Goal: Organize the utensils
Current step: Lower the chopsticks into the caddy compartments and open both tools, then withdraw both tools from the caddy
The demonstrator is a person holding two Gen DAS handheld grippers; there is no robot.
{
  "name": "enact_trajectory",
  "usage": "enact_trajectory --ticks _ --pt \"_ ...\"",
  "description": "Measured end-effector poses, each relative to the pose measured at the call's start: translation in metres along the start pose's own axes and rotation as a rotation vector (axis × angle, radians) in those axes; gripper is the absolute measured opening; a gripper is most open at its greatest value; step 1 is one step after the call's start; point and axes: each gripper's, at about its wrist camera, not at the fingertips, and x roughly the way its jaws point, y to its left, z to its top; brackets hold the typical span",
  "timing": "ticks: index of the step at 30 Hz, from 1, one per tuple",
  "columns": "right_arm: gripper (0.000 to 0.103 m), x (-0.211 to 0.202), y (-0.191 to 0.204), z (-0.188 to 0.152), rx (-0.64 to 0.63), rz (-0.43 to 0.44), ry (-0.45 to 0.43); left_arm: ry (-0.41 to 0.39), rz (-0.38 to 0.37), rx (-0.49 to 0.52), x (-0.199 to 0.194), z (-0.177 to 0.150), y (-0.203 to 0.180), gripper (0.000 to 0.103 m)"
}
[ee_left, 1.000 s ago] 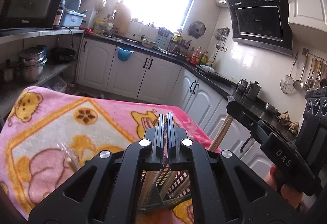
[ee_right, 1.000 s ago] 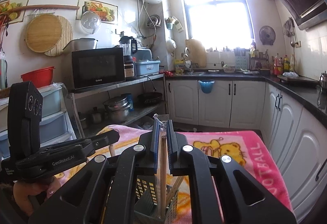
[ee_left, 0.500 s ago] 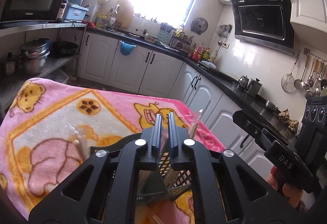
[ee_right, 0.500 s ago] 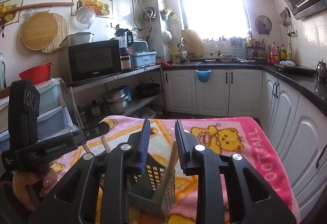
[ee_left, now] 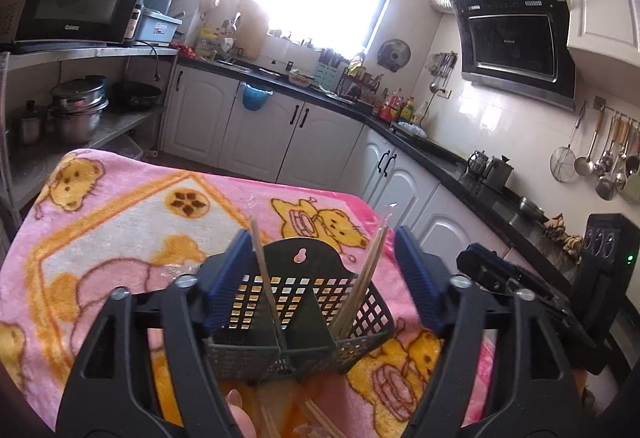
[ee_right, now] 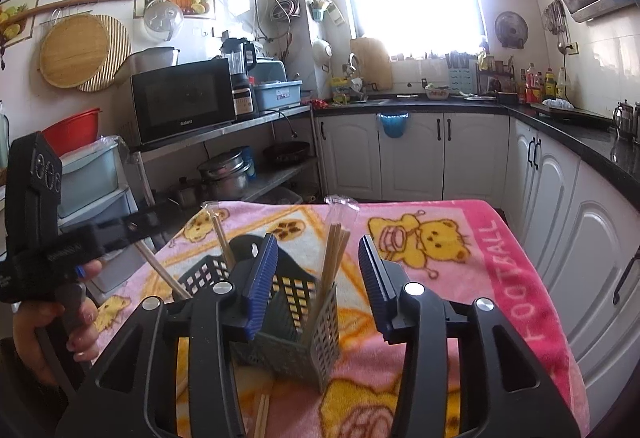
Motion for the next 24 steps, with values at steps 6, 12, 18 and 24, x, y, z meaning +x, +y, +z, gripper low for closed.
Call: enact_trajectory --ticks 6,12,18,24 --pt "0.046 -0.006 0.005 -0.006 -0.006 -0.006 0.012 -0.025 0.012 0.023 -0.016 -0.005 -0.005 0.091" --pt "0.051 -0.014 0.007 -0.016 -0.01 -0.008 0.024 -0.036 0.019 0.037 -0.029 -0.013 -0.007 0.092" --pt "0.053 -0.02 0.014 -0.025 -0.03 -0.006 0.045 -0.032 0.024 0.014 -0.039 -0.024 -0.002 0.092" --pt "0.054 -0.025 0.025 -0.037 -0.045 0.007 0.068 -0.019 0.048 0.01 -0.046 -0.034 0.003 0.092"
